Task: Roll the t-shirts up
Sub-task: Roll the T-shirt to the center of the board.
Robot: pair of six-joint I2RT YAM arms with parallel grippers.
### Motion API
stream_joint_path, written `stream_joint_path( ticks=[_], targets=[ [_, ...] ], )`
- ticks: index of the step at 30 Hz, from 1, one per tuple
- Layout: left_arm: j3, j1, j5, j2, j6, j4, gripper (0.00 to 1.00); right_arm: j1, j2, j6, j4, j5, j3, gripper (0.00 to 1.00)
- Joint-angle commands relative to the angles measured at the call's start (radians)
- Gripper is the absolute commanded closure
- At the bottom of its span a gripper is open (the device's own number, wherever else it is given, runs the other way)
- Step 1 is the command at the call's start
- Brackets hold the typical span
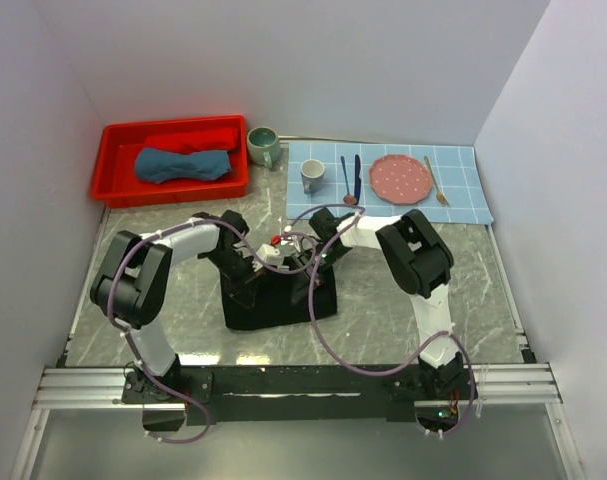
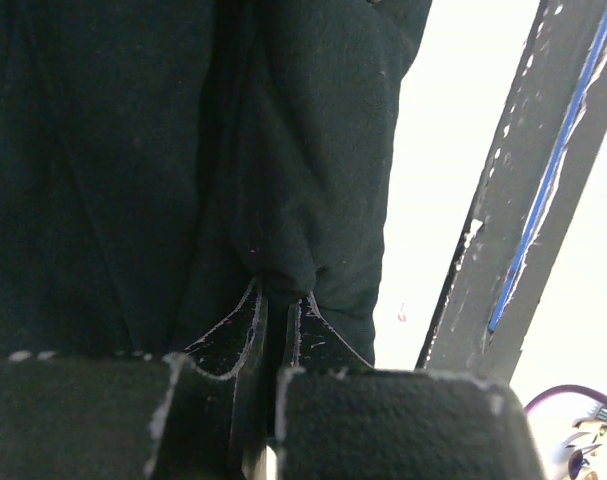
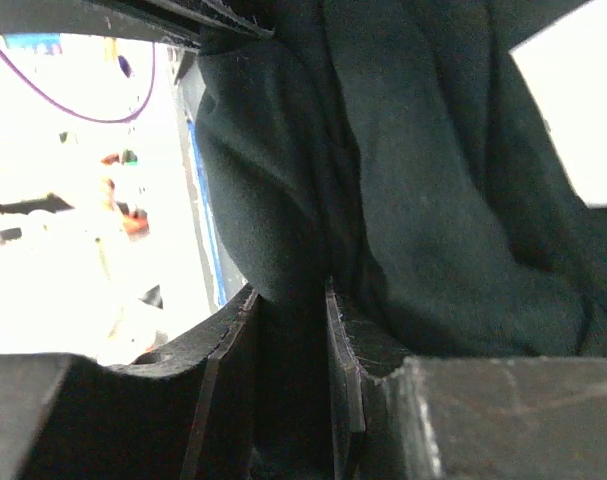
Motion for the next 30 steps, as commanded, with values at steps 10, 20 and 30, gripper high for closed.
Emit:
stream_joint_path(
  ticks=[10, 20, 30],
  targets=[
    [0.195, 0.023, 0.015, 0.256, 0.269, -0.233, 0.99, -0.233, -0.466, 0.068, 0.288, 0.280, -0.307, 0.35],
    [0.259, 0.021, 0.050, 0.317, 0.267, -0.305, 0.99, -0.075, -1.173, -0.313, 0.400, 0.653, -0.767, 0.00],
    [0.353, 0.024, 0.065, 0.444, 0.287, -0.423, 0.99, 0.418, -1.163, -0.720, 0.969, 0.951, -1.000, 0.00]
  ],
)
